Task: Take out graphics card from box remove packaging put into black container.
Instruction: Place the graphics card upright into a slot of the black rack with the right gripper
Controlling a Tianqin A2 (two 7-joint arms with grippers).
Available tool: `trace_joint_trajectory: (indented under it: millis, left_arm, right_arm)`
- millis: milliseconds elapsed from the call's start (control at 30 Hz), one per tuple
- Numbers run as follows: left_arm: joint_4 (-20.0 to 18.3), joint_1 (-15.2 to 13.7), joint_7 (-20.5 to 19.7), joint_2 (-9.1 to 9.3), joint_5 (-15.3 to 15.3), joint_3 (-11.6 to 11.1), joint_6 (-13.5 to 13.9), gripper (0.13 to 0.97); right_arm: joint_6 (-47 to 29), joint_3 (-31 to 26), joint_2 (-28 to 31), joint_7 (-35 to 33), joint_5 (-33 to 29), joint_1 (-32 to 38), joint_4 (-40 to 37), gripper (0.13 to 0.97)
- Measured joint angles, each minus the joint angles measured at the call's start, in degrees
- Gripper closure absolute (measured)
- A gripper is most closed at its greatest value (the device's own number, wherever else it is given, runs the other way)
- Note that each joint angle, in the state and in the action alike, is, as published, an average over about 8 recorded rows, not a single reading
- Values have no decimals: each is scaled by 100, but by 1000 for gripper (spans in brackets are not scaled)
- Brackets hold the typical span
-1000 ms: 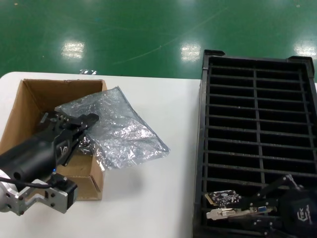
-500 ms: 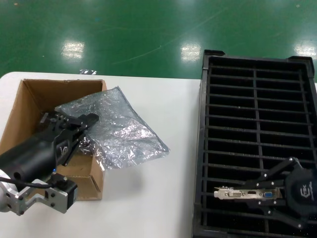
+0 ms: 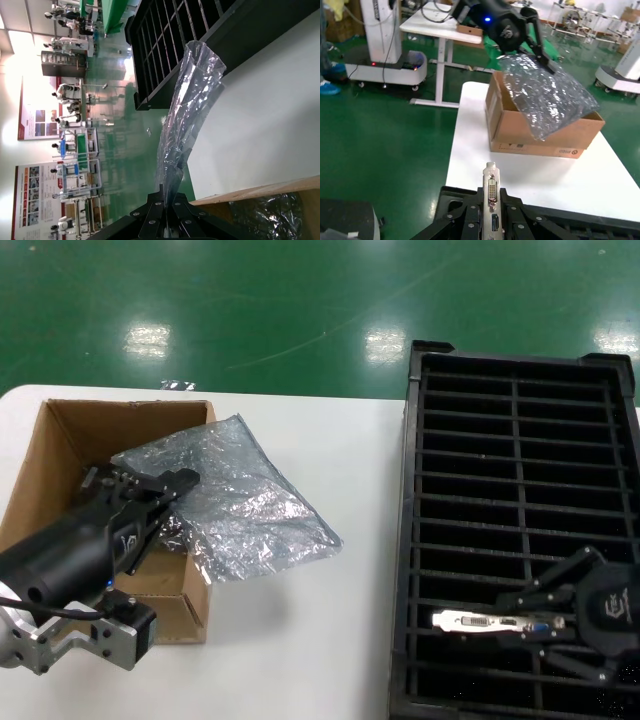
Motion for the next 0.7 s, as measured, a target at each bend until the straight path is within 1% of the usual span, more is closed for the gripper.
trace_joint_trajectory:
  millis: [400,700]
  left_arm:
    - [0,0,0,0,0,0,0,959]
    - [0,0,0,0,0,0,0,959]
  right_arm:
    - [-232,-67,-183,110,-55,359,-579,906]
    - [-325,62,-92,181,89,256,-440,906]
